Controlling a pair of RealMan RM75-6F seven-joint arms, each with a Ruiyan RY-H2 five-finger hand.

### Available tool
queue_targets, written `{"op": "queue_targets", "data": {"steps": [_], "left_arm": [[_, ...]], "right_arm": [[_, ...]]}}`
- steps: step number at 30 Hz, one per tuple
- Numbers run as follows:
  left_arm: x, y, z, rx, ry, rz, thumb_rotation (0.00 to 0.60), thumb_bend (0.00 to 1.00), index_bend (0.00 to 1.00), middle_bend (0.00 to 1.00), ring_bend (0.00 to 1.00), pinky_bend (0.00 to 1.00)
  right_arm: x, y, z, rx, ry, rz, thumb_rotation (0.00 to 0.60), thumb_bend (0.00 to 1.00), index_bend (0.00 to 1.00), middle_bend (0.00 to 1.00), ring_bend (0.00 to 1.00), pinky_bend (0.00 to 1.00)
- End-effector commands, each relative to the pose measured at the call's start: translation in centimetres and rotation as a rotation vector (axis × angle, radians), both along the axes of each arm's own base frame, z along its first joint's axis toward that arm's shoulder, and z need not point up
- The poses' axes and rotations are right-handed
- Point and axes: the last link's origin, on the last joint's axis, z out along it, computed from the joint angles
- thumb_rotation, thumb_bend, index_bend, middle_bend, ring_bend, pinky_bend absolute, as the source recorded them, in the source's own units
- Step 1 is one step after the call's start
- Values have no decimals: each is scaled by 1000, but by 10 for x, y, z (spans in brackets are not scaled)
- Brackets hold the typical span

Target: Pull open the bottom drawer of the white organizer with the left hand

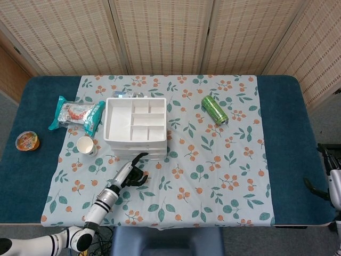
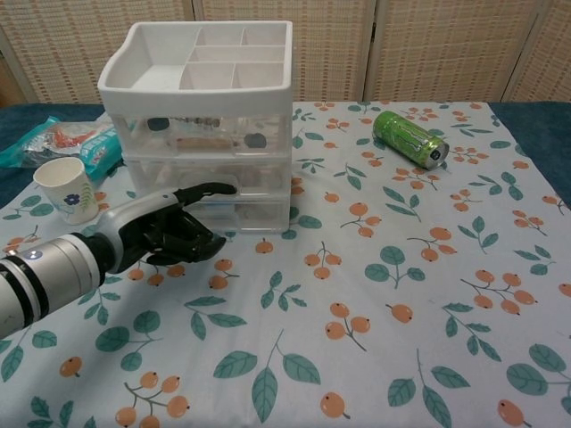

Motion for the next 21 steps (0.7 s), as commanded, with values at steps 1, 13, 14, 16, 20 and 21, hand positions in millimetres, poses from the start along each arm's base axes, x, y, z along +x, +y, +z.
{"op": "queue_targets", "data": {"steps": [1, 13, 14, 16, 20, 21], "left_arm": [[-1, -1, 0, 2, 0, 0, 600, 440, 161, 918, 988, 1000], [-8, -20, 4, -3, 3, -20, 600, 440, 189, 918, 989, 1000], [-9, -22, 4, -3, 5, -22, 600, 440, 189, 918, 989, 1000], [-11, -26, 5, -6, 6, -22, 600, 440, 194, 918, 989, 1000], [-15, -34, 9, -16, 9, -23, 600, 439, 199, 918, 989, 1000], [-15, -35, 10, -15, 10, -23, 600, 439, 188, 917, 989, 1000]], "right_arm": [[0, 0, 0, 0, 0, 0, 600, 278, 20, 165, 238, 189], [0, 0, -2, 4, -3, 2, 600, 279, 20, 165, 238, 188], [1, 0, -2, 4, -2, 2, 600, 279, 20, 165, 238, 188], [1, 0, -2, 5, -1, 3, 600, 279, 20, 165, 238, 188], [2, -1, -2, 6, -1, 7, 600, 279, 20, 165, 238, 188], [2, -1, -3, 7, -2, 8, 600, 279, 20, 165, 238, 188]]}}
